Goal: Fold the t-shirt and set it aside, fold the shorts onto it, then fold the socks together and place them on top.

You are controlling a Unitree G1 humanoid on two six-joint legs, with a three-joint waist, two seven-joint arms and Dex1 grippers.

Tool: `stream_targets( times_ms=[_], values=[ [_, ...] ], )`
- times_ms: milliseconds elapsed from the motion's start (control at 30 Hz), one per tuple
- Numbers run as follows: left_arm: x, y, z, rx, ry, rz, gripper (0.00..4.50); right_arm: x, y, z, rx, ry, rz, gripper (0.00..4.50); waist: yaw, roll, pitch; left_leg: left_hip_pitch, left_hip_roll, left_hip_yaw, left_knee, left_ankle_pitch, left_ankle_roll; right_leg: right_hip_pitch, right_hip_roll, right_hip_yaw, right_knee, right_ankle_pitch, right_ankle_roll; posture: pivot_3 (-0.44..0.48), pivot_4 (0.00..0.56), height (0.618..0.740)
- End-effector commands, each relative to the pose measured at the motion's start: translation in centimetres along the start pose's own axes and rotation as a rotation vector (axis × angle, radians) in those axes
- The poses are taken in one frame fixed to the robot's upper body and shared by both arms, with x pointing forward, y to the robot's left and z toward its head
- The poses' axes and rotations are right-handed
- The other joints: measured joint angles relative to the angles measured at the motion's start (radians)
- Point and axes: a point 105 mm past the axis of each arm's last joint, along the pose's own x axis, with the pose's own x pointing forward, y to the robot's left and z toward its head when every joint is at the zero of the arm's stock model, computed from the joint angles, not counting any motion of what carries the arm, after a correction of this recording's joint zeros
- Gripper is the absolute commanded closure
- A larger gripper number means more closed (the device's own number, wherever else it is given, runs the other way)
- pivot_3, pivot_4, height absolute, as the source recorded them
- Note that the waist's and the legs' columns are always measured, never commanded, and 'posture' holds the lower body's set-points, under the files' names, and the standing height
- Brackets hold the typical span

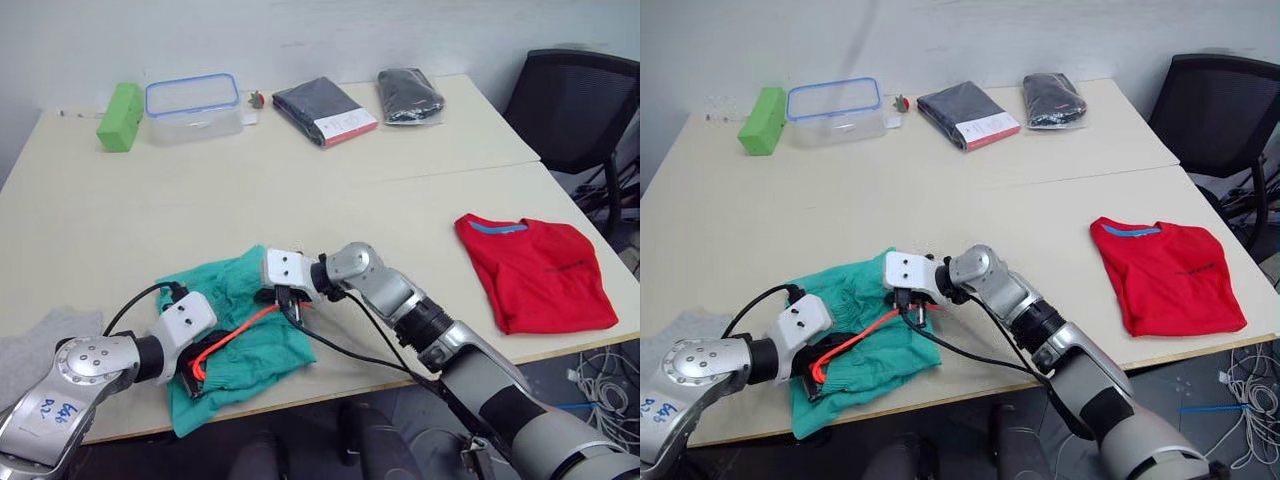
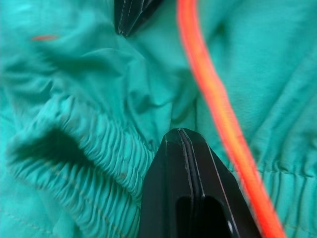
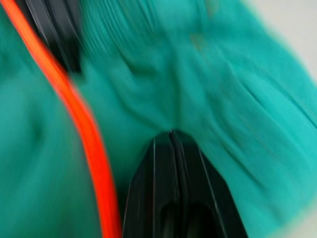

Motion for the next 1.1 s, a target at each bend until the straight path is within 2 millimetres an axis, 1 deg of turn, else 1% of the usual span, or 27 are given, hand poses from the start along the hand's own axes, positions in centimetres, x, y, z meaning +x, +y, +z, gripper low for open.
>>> stream_targets(
  times_ms=[33, 100, 167, 233, 300, 333, 367, 433, 467, 533, 600, 667, 733, 767, 800, 867, 933, 1000, 1067, 1100],
  values=[
    [-0.2, -0.3, -0.7, -0.005, 0.019, -0.008, 4.5, -1.2, -2.6, 0.1, -0.007, 0.004, -0.107, 4.45, -0.006, 0.0, 0.0, 0.001, 0.0, -0.001, 0.0, 0.001, -0.001, 0.001, 0.0, 0.001, 0.001, 0.0, 0.0, 0.0, 0.15, 0.74],
    [-0.1, -0.4, -0.9, -0.012, 0.021, -0.011, 4.5, -2.0, -3.1, 0.0, 0.035, -0.01, -0.101, 4.45, -0.007, 0.0, 0.0, 0.001, 0.0, -0.002, -0.001, 0.001, -0.002, 0.001, 0.0, 0.003, 0.002, -0.001, -0.002, 0.0, 0.15, 0.74],
    [0.5, -0.6, -1.0, -0.014, 0.012, -0.038, 4.5, -3.8, -4.5, -0.2, 0.148, -0.023, -0.117, 4.45, -0.007, 0.0, 0.0, 0.001, 0.0, -0.003, -0.001, 0.002, -0.003, 0.001, 0.0, 0.005, 0.003, -0.002, -0.003, 0.0, 0.15, 0.74],
    [0.8, -0.6, -1.0, 0.002, 0.01, -0.054, 4.5, -5.0, -5.3, -0.4, 0.221, -0.03, -0.122, 4.45, -0.006, 0.0, 0.0, 0.001, 0.0, -0.003, -0.001, 0.002, -0.003, 0.001, 0.0, 0.005, 0.004, -0.002, -0.003, 0.0, 0.15, 0.74],
    [1.0, -0.3, -0.6, 0.008, -0.004, -0.052, 4.5, -5.9, -5.3, 0.5, 0.318, -0.104, -0.089, 4.45, -0.005, 0.0, 0.0, 0.001, 0.0, -0.003, -0.001, 0.002, -0.003, 0.001, -0.001, 0.005, 0.003, -0.002, -0.003, 0.0, 0.15, 0.74],
    [1.0, -0.1, -0.4, 0.006, -0.013, -0.046, 4.5, -6.3, -5.0, 1.5, 0.367, -0.159, -0.044, 4.45, -0.005, 0.0, 0.0, 0.001, 0.0, -0.003, -0.001, 0.002, -0.002, 0.001, -0.001, 0.005, 0.003, -0.002, -0.003, 0.0, 0.15, 0.74],
    [1.0, 0.2, -0.3, 0.005, -0.022, -0.038, 4.5, -6.8, -4.0, 2.6, 0.391, -0.212, 0.029, 4.45, -0.005, 0.0, 0.0, 0.001, 0.0, -0.004, -0.001, 0.002, -0.002, 0.001, -0.001, 0.005, 0.003, -0.002, -0.003, 0.0, 0.15, 0.74],
    [1.1, 0.5, -0.1, 0.007, -0.029, -0.029, 4.5, -7.4, -1.3, 4.0, 0.367, -0.252, 0.175, 4.45, -0.002, 0.0, 0.0, 0.001, 0.0, -0.004, -0.002, 0.002, -0.002, 0.001, -0.001, 0.004, 0.003, -0.002, -0.003, 0.0, 0.15, 0.74],
    [1.1, 0.6, -0.1, 0.009, -0.031, -0.028, 4.5, -7.3, 0.0, 4.2, 0.339, -0.244, 0.219, 4.45, -0.001, 0.0, 0.0, 0.001, 0.0, -0.005, -0.002, 0.002, -0.002, 0.001, -0.001, 0.004, 0.003, -0.002, -0.003, 0.0, 0.15, 0.74],
    [1.1, 0.8, 0.0, 0.013, -0.034, -0.026, 4.5, -6.7, 2.1, 3.9, 0.271, -0.209, 0.249, 4.45, 0.001, 0.0, 0.0, 0.001, 0.0, -0.005, -0.002, 0.001, -0.002, 0.001, -0.001, 0.003, 0.003, -0.002, -0.003, 0.0, 0.15, 0.74],
    [1.2, 1.0, 0.1, 0.015, -0.039, -0.023, 4.5, -5.9, 3.3, 3.3, 0.212, -0.163, 0.246, 4.45, 0.001, 0.0, 0.0, 0.001, 0.0, -0.005, -0.002, 0.001, -0.001, 0.002, -0.001, 0.002, 0.003, -0.002, -0.003, 0.0, 0.15, 0.74],
    [1.1, 1.2, 0.3, 0.016, -0.046, -0.02, 4.5, -4.8, 4.3, 1.7, 0.136, -0.086, 0.22, 4.45, 0.001, 0.0, 0.0, 0.001, -0.001, -0.005, -0.002, -0.001, 0.002, 0.001, -0.002, 0.001, 0.004, -0.002, -0.003, 0.0, 0.15, 0.74],
    [1.1, 1.3, 0.4, 0.017, -0.05, -0.017, 4.5, -4.1, 4.2, 0.2, 0.088, -0.022, 0.167, 4.45, 0.001, 0.0, 0.0, 0.002, -0.002, -0.005, -0.002, 0.0, 0.003, 0.001, -0.002, -0.001, 0.005, -0.002, -0.003, 0.0, 0.15, 0.74],
    [1.1, 1.3, 0.4, 0.02, -0.051, -0.015, 4.5, -4.2, 4.2, -0.6, 0.067, 0.005, 0.162, 4.45, 0.001, 0.0, 0.0, 0.002, -0.002, -0.005, -0.002, 0.0, 0.003, 0.001, -0.002, -0.001, 0.005, -0.002, -0.003, 0.0, 0.15, 0.74],
    [1.1, 1.4, 0.4, 0.021, -0.051, -0.014, 4.5, -4.6, 4.4, -1.2, 0.073, 0.021, 0.176, 4.45, 0.001, 0.0, 0.0, 0.001, -0.002, -0.005, -0.002, 0.0, 0.002, 0.001, -0.002, -0.001, 0.005, -0.002, -0.003, 0.0, 0.15, 0.74],
    [0.9, 1.5, 0.4, 0.024, -0.053, -0.009, 4.5, -5.6, 4.7, -1.6, 0.111, 0.017, 0.208, 4.45, 0.001, 0.0, 0.0, 0.001, -0.002, -0.005, -0.002, 0.002, -0.002, 0.001, -0.002, -0.001, 0.004, -0.002, -0.003, 0.0, 0.15, 0.74],
    [0.8, 1.7, 0.5, 0.031, -0.06, 0.002, 4.5, -7.2, 4.7, -1.2, 0.173, -0.016, 0.241, 4.45, 0.007, 0.0, 0.0, 0.001, -0.002, -0.005, -0.002, 0.002, -0.001, 0.001, -0.002, -0.001, 0.004, -0.002, -0.003, 0.0, 0.15, 0.74],
    [0.6, 2.0, 1.0, 0.04, -0.085, 0.016, 4.5, -8.9, 4.5, 0.1, 0.259, -0.096, 0.273, 4.45, 0.017, 0.0, 0.0, 0.001, -0.002, -0.005, -0.002, 0.002, -0.001, 0.001, -0.002, -0.001, 0.003, -0.002, -0.003, 0.0, 0.15, 0.74],
    [0.5, 2.1, 1.4, 0.043, -0.109, 0.029, 4.5, -10.4, 3.7, 1.3, 0.356, -0.16, 0.282, 4.45, 0.019, 0.0, 0.0, 0.001, -0.002, -0.004, -0.001, 0.001, 0.001, 0.001, -0.002, -0.002, 0.003, -0.001, -0.002, 0.0, 0.15, 0.74],
    [0.4, 2.2, 1.6, 0.045, -0.12, 0.035, 4.5, -11.0, 3.1, 1.7, 0.403, -0.178, 0.272, 4.11, 0.018, 0.0, 0.0, 0.001, -0.002, -0.004, -0.002, -0.001, 0.004, 0.001, -0.002, -0.001, 0.003, -0.001, -0.002, 0.0, 0.15, 0.74]
  ],
)
